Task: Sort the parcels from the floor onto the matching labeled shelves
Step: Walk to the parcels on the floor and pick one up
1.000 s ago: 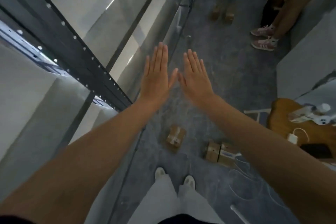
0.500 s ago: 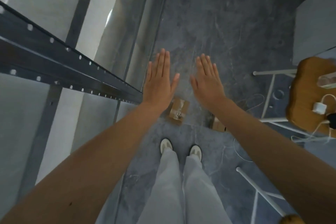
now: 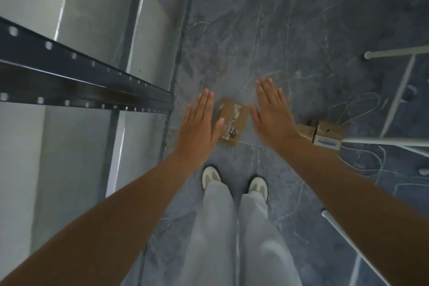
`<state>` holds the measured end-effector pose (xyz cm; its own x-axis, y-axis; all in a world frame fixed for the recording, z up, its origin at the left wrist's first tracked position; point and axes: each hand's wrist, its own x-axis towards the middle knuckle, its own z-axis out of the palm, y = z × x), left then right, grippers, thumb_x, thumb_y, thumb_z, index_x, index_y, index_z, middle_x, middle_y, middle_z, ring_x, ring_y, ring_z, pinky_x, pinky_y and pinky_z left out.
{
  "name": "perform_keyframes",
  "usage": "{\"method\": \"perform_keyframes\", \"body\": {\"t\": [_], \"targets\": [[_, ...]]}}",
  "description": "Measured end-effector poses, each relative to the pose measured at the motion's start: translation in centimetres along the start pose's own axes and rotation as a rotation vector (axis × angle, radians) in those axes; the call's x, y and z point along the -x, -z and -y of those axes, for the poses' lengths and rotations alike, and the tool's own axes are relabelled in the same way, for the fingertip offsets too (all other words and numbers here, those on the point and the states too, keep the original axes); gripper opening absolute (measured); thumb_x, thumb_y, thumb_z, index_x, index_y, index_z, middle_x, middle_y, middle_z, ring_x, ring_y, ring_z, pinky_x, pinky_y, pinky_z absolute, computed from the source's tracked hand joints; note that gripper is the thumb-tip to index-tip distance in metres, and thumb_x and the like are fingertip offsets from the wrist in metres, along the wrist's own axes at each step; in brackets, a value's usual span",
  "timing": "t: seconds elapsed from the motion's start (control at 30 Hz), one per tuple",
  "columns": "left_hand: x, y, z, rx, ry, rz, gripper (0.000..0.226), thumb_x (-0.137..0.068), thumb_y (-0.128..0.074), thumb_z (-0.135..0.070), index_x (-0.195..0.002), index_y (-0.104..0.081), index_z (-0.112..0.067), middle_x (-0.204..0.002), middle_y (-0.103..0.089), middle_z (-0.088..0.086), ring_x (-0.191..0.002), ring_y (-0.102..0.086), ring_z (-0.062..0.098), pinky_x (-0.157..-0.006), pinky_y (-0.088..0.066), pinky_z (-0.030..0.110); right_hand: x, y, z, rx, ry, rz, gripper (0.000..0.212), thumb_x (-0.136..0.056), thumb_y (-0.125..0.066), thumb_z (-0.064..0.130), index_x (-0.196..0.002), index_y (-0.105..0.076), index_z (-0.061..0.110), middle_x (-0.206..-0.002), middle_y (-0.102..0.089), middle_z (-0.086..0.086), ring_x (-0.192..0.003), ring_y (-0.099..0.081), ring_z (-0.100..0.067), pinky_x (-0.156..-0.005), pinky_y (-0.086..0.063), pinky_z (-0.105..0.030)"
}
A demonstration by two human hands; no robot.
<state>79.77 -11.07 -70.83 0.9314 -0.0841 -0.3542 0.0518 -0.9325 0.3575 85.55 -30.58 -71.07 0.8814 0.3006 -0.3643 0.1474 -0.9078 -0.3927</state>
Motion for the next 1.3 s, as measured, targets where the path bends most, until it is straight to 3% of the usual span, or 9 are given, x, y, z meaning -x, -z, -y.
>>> {"method": "perform_keyframes", "body": {"t": [0.23,0.47,0.6,0.7,0.8,0.87,1.03,1.2,1.3], "targets": [[-2.2,-10.2,3.7,0.130,0.088,0.136,0.071,-0.107,-0.029,-0.047,-0.164,-0.013,-0.007,-0.173,-0.012,0.009,-0.160,-0.010,0.022,-0.130,-0.009,0.041,-2.7,-8.9,-6.0,-0.062,-0.059,0.073,0.058,-0.107,-0.027,0.030,-0.158,-0.012,0.006,-0.167,-0.009,-0.011,-0.155,-0.003,-0.021,-0.125,-0.003,-0.036],[-8.2,-18.6,6.4,0.710,0.530,0.121,0.053,-0.113,-0.020,-0.029,-0.163,-0.021,-0.015,-0.171,-0.023,0.003,-0.157,-0.022,0.017,-0.117,-0.014,0.020,-5.2,-19.2,-9.1,-0.530,-0.399,0.252,0.062,-0.106,-0.026,0.041,-0.159,-0.008,0.015,-0.166,-0.017,-0.009,-0.152,-0.019,-0.025,-0.122,-0.016,-0.040],[-10.8,-22.2,7.5,0.913,0.730,0.147,0.054,-0.112,-0.020,-0.036,-0.161,-0.032,-0.015,-0.166,-0.033,0.004,-0.154,-0.030,0.021,-0.120,-0.022,0.027,-5.5,-23.9,-8.4,-0.723,-0.480,0.207,0.056,-0.107,-0.024,0.038,-0.155,-0.025,0.010,-0.159,-0.035,-0.009,-0.147,-0.032,-0.023,-0.107,-0.021,-0.020],[-12.0,-24.6,8.3,0.967,0.776,0.176,0.058,-0.107,-0.025,-0.047,-0.149,-0.053,-0.017,-0.151,-0.054,0.007,-0.143,-0.047,0.029,-0.122,-0.033,0.040,-5.6,-26.0,-7.8,-0.831,-0.512,0.152,0.051,-0.108,-0.023,0.037,-0.153,-0.033,0.015,-0.153,-0.044,-0.004,-0.143,-0.037,-0.019,-0.096,-0.020,-0.009],[-11.8,-25.4,7.8,0.965,0.840,0.209,0.051,-0.109,-0.023,-0.031,-0.123,-0.065,-0.005,-0.129,-0.064,0.016,-0.118,-0.059,0.028,-0.109,-0.045,0.042,-5.7,-27.2,-7.3,-0.898,-0.564,0.123,0.051,-0.107,-0.021,0.038,-0.152,-0.036,0.017,-0.149,-0.047,-0.004,-0.140,-0.041,-0.021,-0.098,-0.023,-0.012],[-11.6,-25.2,7.1,0.996,0.893,0.211,0.045,-0.110,-0.021,-0.026,-0.115,-0.062,-0.007,-0.121,-0.062,0.016,-0.110,-0.057,0.026,-0.099,-0.045,0.036,-5.9,-27.4,-6.9,-0.916,-0.592,0.129,0.053,-0.107,-0.020,0.041,-0.151,-0.035,0.016,-0.149,-0.048,-0.006,-0.137,-0.045,-0.024,-0.102,-0.027,-0.021],[-10.7,-23.8,7.0,1.099,1.014,0.185,0.064,-0.106,-0.022,-0.042,-0.138,-0.059,-0.001,-0.142,-0.059,0.026,-0.130,-0.057,0.040,-0.114,-0.044,0.052,-6.0,-25.0,-6.0,-0.849,-0.544,0.106,0.056,-0.106,-0.022,0.044,-0.155,-0.026,0.017,-0.155,-0.042,-0.008,-0.141,-0.041,-0.026,-0.114,-0.028,-0.034],[-8.9,-15.8,4.8,1.013,0.903,0.089,0.046,-0.108,-0.025,-0.031,-0.103,-0.065,-0.009,-0.099,-0.066,0.014,-0.086,-0.061,0.025,-0.070,-0.048,0.032,-4.6,-17.8,-2.8,-0.830,-0.420,0.060,0.052,-0.106,-0.024,0.042,-0.152,-0.032,0.020,-0.143,-0.053,-0.006,-0.131,-0.051,-0.026,-0.101,-0.038,-0.030],[-7.8,-9.4,2.4,0.927,0.791,0.024,0.040,-0.109,-0.022,-0.029,-0.096,-0.058,-0.013,-0.080,-0.055,0.002,-0.076,-0.052,0.018,-0.065,-0.039,0.028,-4.3,-11.7,-0.3,-0.801,-0.399,0.025,0.051,-0.106,-0.022,0.042,-0.145,-0.040,0.013,-0.135,-0.058,-0.013,-0.122,-0.056,-0.030,-0.093,-0.040,-0.031]]}}
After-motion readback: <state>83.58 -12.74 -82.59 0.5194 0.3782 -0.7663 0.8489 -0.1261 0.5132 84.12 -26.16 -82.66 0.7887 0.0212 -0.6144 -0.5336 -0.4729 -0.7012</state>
